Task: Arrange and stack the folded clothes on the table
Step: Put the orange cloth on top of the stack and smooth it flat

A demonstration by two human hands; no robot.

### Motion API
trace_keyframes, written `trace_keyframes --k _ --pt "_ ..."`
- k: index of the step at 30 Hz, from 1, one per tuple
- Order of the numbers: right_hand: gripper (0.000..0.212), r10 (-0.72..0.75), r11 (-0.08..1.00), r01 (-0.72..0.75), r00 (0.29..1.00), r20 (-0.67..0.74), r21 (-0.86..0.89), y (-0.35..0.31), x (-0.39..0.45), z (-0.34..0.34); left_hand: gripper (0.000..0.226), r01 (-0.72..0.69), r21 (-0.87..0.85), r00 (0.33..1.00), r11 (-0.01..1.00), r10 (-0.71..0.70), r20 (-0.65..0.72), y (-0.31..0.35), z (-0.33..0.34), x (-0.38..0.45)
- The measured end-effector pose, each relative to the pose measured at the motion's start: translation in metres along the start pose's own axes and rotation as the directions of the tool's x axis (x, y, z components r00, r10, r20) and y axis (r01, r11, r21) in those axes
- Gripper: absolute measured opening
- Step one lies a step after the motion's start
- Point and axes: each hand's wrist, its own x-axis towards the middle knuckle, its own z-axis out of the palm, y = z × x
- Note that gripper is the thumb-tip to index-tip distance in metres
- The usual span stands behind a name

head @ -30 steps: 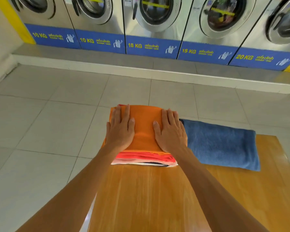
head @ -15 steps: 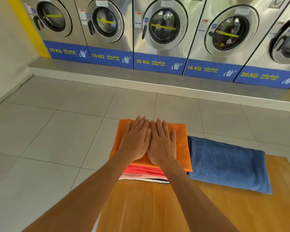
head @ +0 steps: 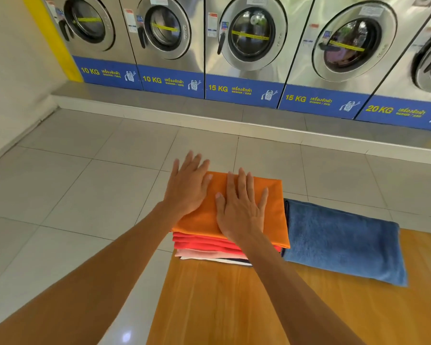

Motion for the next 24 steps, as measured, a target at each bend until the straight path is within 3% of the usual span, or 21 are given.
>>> trace_keyframes --k 2,5,8,10,13,16,19,22,24 --pt "0.071 0.010 1.000 -0.010 0.999 -0.043 -0.002 -0.005 -0.021 0.003 0.056 -0.150 0.019 0.982 0.988 0.147 0.122 0.006 -0.001 0.013" --pt "0.074 0.039 0.999 -0.039 0.999 -0.022 -0.034 -0.003 -0.059 0.013 0.058 -0.130 0.005 0.949 0.991 0.123 0.290 0.009 0.007 0.023" --pt "0.073 -0.002 0.996 -0.001 0.999 -0.034 -0.088 0.003 -0.082 0.016 0.057 -0.041 0.018 0.962 0.999 0.035 0.271 0.011 0.009 0.028" --pt "0.070 -0.044 0.995 0.037 0.997 -0.065 -0.096 0.005 -0.083 0.010 0.055 -0.078 -0.003 0.973 0.997 0.077 0.216 0.021 0.008 0.031" --pt "0.070 -0.118 0.993 0.117 0.981 0.156 0.017 -0.005 -0.078 -0.017 0.056 -0.197 -0.035 0.950 0.980 0.199 0.241 0.036 0.014 0.030" --pt "0.061 -0.173 0.985 0.170 0.903 0.393 0.043 -0.013 -0.083 -0.052 0.057 -0.087 0.002 0.968 0.996 0.085 0.234 0.029 0.022 0.031" --pt "0.022 -0.134 0.987 0.117 0.978 0.157 0.114 -0.001 -0.074 -0.082 0.059 0.000 0.036 0.994 0.999 -0.004 0.106 0.037 0.018 0.028" --pt "0.034 0.002 0.981 0.001 1.000 -0.014 0.194 0.031 -0.031 -0.082 0.064 -0.047 -0.044 0.999 0.998 0.046 -0.007 0.068 0.015 -0.003" --pt "0.048 -0.065 0.990 0.058 0.996 0.055 0.125 0.044 -0.002 -0.067 0.074 -0.104 -0.023 0.994 0.994 0.104 0.040 0.078 0.022 -0.030"
